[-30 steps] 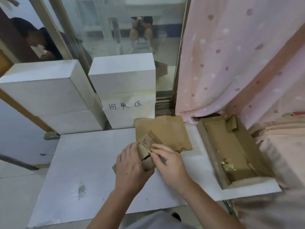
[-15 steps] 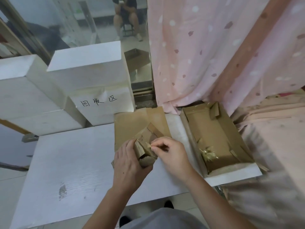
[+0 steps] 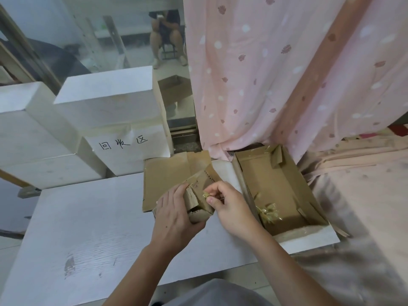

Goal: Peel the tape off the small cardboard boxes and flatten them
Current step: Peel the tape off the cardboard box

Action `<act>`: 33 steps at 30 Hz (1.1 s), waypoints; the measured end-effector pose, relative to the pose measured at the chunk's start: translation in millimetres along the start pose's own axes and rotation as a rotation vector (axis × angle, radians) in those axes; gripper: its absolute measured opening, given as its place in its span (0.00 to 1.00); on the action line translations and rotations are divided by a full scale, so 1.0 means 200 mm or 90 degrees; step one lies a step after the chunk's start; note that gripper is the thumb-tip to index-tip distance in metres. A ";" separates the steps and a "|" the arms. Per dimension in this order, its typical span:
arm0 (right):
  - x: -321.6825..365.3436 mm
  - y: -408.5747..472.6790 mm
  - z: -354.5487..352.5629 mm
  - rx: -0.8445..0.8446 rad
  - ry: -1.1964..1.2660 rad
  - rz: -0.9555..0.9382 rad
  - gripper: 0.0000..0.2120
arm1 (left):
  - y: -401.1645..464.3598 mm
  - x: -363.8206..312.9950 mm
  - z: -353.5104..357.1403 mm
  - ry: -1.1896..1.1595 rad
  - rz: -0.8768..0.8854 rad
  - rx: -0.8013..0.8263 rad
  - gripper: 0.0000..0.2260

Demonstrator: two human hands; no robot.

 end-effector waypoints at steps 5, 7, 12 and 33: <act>-0.02 -0.02 -0.04 -0.038 -0.012 0.004 0.06 | 0.01 -0.04 0.02 -0.002 0.035 -0.013 0.38; -0.03 -0.03 -0.07 -0.065 0.001 0.007 0.04 | 0.01 -0.06 0.03 -0.006 0.037 -0.012 0.38; -0.07 -0.07 -0.12 -0.120 0.011 0.028 0.04 | 0.03 -0.13 0.05 -0.018 0.046 -0.006 0.38; -0.30 -0.23 -0.33 -0.187 0.006 0.072 0.09 | 0.06 -0.27 0.34 0.002 0.025 0.117 0.41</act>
Point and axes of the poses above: each hand's wrist, its own y-axis towards the middle knuckle, its own z-axis out of the palm, x = y × z, the point moved 7 cm from there along y, towards the middle knuckle, and after that the axes turned 9 degrees about -y, right-handed, at the moved point
